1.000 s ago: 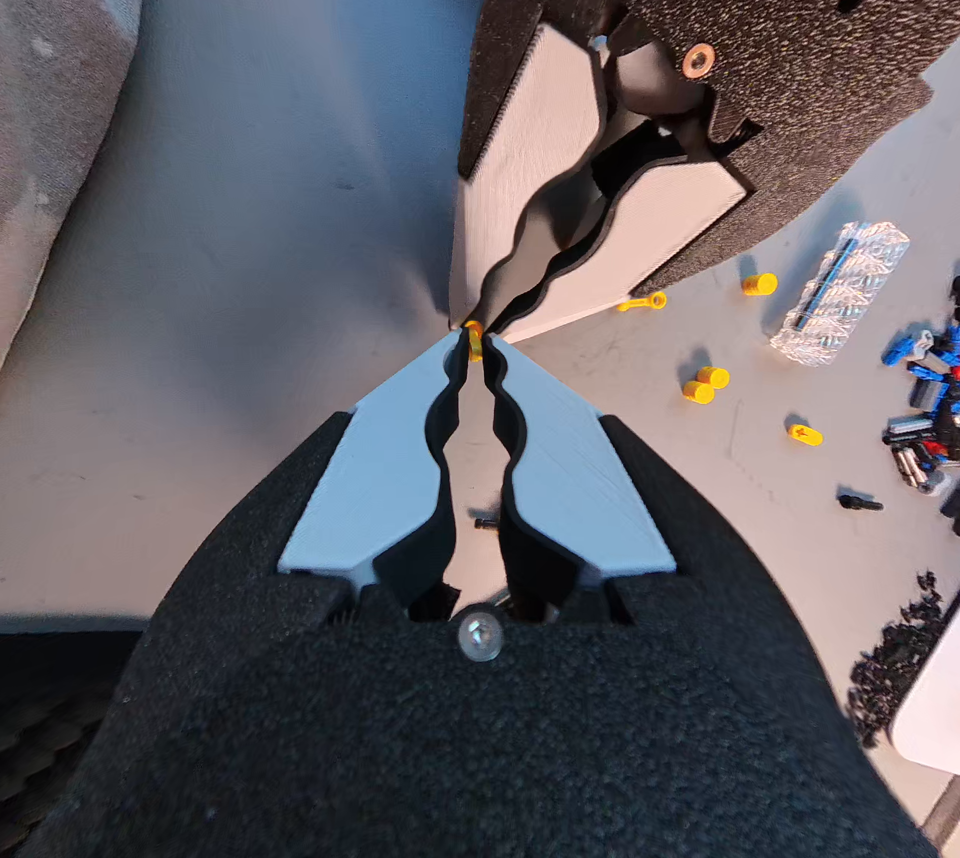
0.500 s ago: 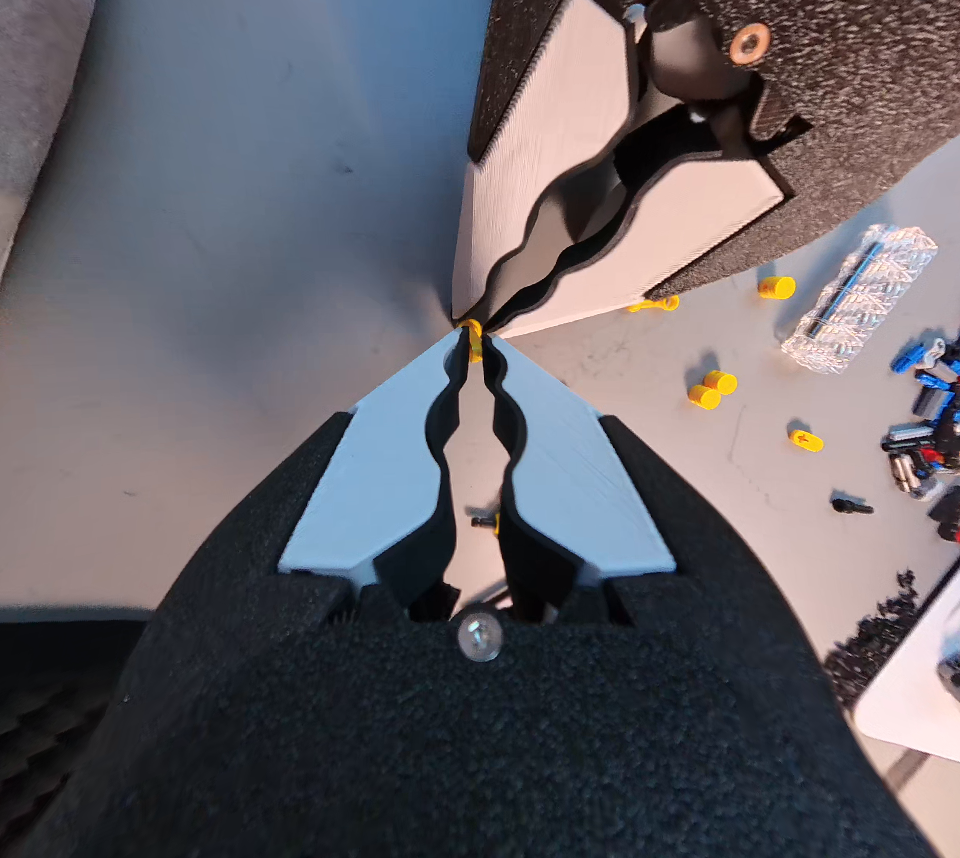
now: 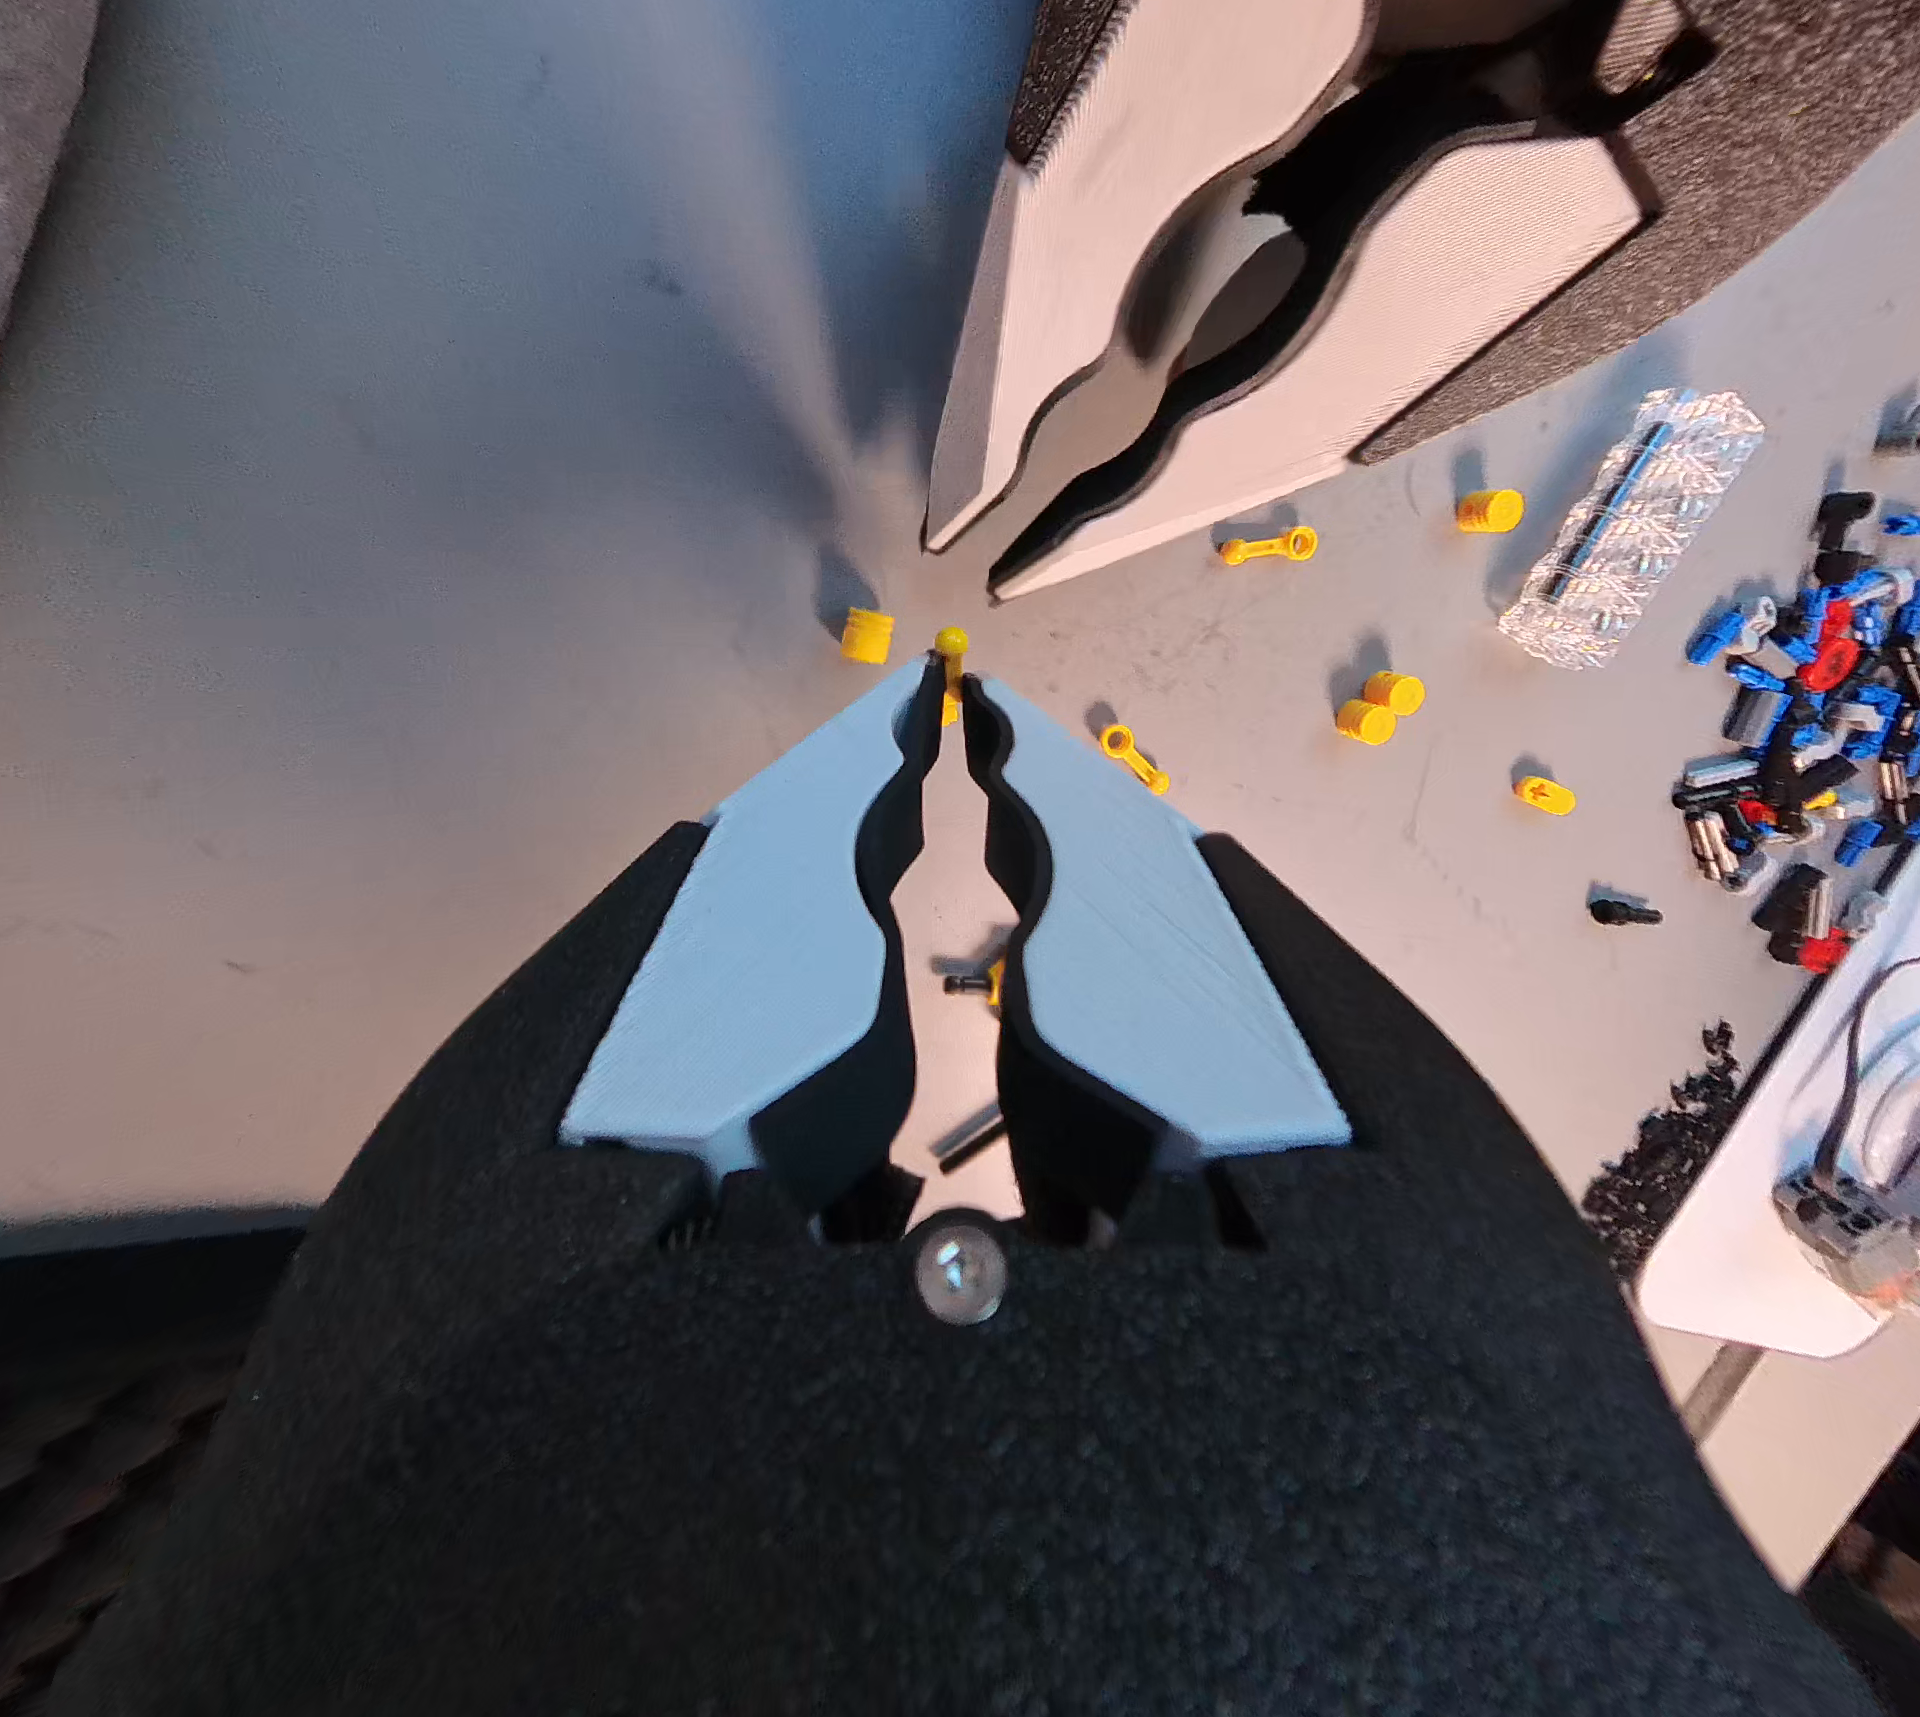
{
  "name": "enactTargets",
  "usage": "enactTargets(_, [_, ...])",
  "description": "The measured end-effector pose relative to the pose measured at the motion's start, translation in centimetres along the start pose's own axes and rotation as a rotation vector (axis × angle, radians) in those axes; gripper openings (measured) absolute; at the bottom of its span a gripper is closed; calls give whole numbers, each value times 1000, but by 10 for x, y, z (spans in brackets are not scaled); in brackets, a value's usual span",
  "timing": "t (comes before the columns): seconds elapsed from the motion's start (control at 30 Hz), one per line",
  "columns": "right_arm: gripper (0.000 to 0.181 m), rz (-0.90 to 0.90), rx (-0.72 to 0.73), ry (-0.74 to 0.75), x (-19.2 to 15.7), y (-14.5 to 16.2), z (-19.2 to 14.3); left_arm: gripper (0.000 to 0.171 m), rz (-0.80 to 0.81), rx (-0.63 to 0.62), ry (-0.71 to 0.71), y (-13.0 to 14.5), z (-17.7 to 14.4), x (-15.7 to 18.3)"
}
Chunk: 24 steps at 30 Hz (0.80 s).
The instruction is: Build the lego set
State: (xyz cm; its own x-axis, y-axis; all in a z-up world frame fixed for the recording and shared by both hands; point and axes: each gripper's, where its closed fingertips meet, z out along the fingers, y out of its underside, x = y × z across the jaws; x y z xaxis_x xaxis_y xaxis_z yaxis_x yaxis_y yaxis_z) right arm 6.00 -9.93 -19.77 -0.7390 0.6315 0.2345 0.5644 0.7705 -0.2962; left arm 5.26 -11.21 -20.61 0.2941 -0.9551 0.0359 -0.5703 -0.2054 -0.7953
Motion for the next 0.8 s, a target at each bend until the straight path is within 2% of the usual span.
enactTargets(0.03, [2, 12, 8, 10, 0, -1, -1, 11, -17, 33, 10, -5, -3, 1])
enactTargets(0.27, [3, 31, -43, 148, 9, 4, -5, 12, -236, 194, 33, -33, -11, -5])
enactTargets(0.43, [2, 66, -13, 214, 15, -2, -13, 12, -300, 226, -4, -38, -13, -12])
enactTargets(0.53, [2, 101, 32, 241, 17, -4, -20, 6, -313, 253, 23, -42, -17, -10])
enactTargets(0.8, [3, 173, 223, 331, 27, -19, -48, 5, -355, 388, 85, -56, -38, -11])
